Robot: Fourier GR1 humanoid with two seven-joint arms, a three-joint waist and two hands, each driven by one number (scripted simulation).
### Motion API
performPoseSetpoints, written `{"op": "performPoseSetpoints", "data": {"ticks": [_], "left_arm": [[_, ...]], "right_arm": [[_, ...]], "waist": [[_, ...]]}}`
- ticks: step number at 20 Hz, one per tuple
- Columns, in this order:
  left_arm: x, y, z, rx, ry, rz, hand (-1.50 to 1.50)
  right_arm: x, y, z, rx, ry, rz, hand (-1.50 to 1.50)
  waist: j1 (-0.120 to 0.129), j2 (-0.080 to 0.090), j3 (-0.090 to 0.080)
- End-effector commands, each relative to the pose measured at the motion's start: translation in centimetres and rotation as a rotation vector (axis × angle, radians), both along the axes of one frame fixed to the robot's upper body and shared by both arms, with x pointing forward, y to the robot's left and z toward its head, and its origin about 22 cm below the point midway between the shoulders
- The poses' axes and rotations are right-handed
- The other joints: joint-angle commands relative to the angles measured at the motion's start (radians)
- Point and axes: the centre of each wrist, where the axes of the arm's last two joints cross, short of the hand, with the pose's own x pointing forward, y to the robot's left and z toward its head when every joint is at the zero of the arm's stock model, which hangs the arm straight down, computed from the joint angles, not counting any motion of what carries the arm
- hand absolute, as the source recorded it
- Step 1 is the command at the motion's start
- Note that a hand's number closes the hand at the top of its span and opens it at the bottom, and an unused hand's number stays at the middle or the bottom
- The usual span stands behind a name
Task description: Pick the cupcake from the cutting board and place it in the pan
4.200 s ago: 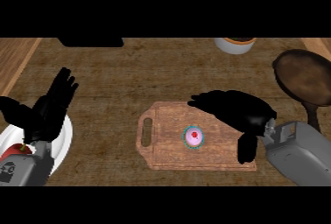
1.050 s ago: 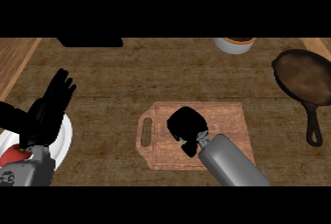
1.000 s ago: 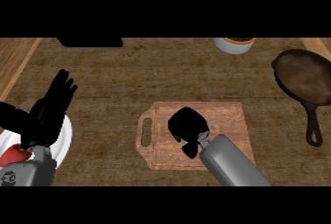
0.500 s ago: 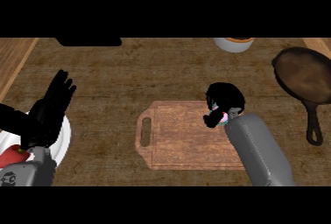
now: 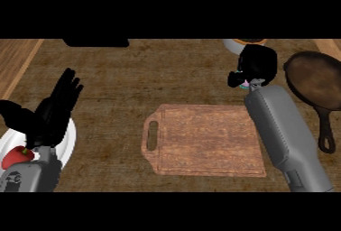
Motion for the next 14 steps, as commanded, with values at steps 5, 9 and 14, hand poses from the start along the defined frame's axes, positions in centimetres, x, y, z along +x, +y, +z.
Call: {"op": "performPoseSetpoints", "data": {"ticks": [5, 9, 14], "left_arm": [[0.8, -1.3, -0.1, 0.003, 0.002, 0.007, 0.00], [-0.7, 0.3, -0.1, 0.021, -0.009, 0.009, 0.00], [-0.7, 1.2, 0.7, 0.015, 0.000, 0.010, 0.00]], "right_arm": [[1.8, -0.5, 7.6, -0.057, -0.217, -0.068, 1.50], [2.4, -3.1, 8.7, -0.021, -0.263, -0.140, 1.50], [1.9, -8.8, 8.0, 0.013, -0.327, -0.227, 1.50]], "waist": [[-0.012, -0.005, 0.000], [-0.005, -0.004, 0.000], [-0.012, -0.006, 0.000]]}}
